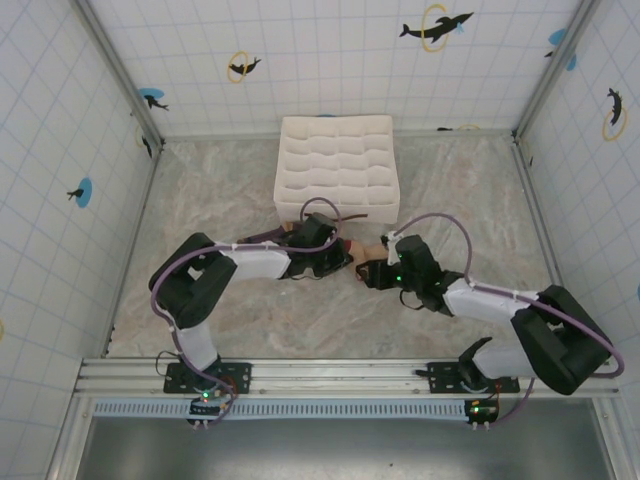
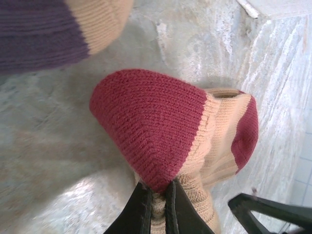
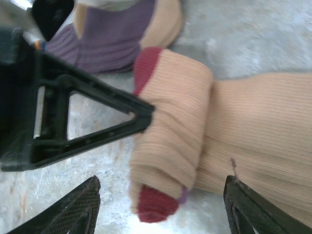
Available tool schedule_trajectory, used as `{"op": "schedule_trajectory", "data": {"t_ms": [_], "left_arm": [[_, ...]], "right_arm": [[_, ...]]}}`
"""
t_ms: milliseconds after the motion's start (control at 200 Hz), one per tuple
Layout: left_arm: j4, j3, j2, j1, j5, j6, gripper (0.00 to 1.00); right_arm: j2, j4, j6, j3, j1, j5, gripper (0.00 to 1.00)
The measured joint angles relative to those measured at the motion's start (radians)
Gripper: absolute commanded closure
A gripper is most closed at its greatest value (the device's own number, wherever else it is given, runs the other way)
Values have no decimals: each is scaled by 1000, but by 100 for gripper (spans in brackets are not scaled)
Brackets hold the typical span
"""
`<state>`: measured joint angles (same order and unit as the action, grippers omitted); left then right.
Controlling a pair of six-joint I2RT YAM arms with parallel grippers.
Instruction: Roll the socks
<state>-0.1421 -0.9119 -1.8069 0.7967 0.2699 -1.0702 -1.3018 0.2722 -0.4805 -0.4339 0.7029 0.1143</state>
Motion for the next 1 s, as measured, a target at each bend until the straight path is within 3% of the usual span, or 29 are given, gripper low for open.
{"op": "schedule_trajectory", "data": {"t_ms": [220,380,585,741,896,1001], "left_arm": [[26,43,47,0,-20,-4,100],[28,78,77,0,-25,-5,100],[32,104,104,1,-37,-13,100],[23,124,115,2,-44,-29,99],[14,135,124,3,-55,-34,90],[11,141,127,3,-63,-39,66]], "right_arm": [[-17,-40,175,-40,215,-253,27],[-106,-31,280,-75,317,-422,37],[-225,-7,353,-113,357,-546,48],[-259,16,369,-115,361,-567,65],[-266,42,355,-114,356,-548,87],[-264,95,338,-88,330,-505,93]]}}
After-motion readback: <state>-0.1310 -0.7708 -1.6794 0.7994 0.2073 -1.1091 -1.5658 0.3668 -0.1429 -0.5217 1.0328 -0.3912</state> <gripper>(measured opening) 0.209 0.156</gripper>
